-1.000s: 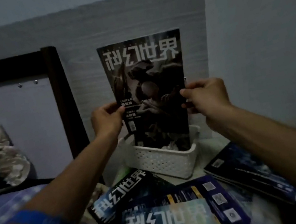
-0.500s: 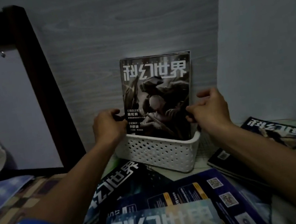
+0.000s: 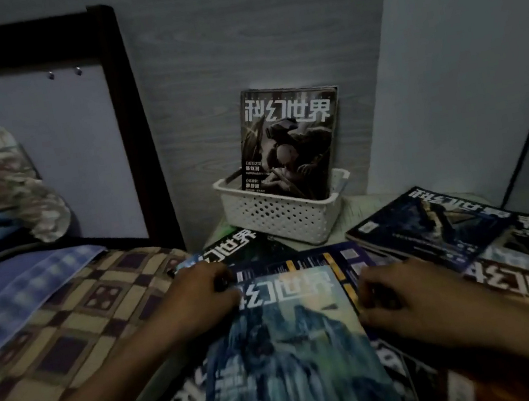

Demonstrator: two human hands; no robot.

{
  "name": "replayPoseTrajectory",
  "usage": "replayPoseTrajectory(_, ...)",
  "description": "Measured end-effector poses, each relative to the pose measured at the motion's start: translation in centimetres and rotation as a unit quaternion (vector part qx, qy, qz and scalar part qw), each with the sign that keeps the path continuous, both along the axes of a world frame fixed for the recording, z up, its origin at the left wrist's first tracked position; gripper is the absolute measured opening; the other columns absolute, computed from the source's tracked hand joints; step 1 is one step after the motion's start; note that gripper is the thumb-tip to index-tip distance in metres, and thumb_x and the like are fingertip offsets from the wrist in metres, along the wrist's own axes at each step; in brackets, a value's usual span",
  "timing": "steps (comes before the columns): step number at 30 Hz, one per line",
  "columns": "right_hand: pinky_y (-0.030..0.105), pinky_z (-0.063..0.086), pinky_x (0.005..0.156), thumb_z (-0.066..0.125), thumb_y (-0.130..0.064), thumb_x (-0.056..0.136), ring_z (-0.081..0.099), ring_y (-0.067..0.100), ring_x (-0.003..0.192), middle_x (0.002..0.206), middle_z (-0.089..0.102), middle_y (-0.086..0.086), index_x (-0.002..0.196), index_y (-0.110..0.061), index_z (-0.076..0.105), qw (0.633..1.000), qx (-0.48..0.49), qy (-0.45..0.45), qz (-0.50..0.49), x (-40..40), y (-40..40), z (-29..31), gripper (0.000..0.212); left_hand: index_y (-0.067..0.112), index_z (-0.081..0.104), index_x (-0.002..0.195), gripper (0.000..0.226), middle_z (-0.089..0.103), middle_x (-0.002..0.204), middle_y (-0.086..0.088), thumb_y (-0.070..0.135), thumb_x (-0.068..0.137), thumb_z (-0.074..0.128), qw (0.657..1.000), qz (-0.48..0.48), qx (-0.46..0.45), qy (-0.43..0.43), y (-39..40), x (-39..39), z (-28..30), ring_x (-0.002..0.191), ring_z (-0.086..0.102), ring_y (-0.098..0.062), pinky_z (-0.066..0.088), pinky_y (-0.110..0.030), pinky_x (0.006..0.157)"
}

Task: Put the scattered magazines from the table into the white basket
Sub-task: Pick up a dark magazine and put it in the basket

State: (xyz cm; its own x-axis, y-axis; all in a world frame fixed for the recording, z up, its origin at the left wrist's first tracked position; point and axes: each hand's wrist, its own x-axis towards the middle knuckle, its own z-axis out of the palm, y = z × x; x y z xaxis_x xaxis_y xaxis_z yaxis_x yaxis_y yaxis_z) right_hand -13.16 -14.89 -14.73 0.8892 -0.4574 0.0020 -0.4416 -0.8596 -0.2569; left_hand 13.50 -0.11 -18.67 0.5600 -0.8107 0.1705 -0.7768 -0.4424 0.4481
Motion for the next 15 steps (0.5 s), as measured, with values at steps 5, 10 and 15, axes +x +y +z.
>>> replayPoseTrajectory(5, 0.028, 0.052, 0.073, 0.058, -0.057, 0.085, 0.060, 0.005, 0.087, 0.100, 0.066, -0.011, 0.106, -0.031, 0.061, 1.000, -0.013, 0.013, 0.013, -1.2, 4.4, -0.6, 0.033, 0.026, 0.057, 0.121, 0.054, 0.053, 0.121, 0.003, 0.037, 0.074, 0.081, 0.992, 0.055, -0.057, 0.100, 3.8, -1.8, -0.5, 0.100, 0.059, -0.017, 0.051, -0.032, 0.085)
replayPoseTrajectory(10, 0.031, 0.050, 0.079, 0.047, -0.067, 0.083, 0.059, 0.013, 0.101, 0.114, 0.061, -0.008, 0.115, -0.030, 0.056, 0.996, -0.090, -0.010, 0.010, -2.7, 7.5, -2.9, 0.050, 0.031, 0.060, 0.111, 0.052, 0.069, 0.109, -0.004, 0.007, 0.071, 0.083, 0.863, 0.121, -0.265, 0.412, 6.6, -3.7, -0.8, 0.091, 0.071, -0.027, 0.059, -0.041, 0.073)
replayPoseTrajectory(15, 0.025, 0.049, 0.080, 0.065, -0.061, 0.078, 0.055, 0.003, 0.093, 0.109, 0.057, -0.015, 0.118, -0.034, 0.057, 0.998, 0.034, -0.038, -0.021, -2.8, 6.9, -3.1, 0.048, 0.022, 0.064, 0.110, 0.034, 0.079, 0.088, 0.000, 0.007, 0.082, 0.074, 0.841, 0.011, -0.190, 0.506, 7.9, -7.6, 0.6, 0.076, 0.076, -0.022, 0.058, -0.027, 0.054)
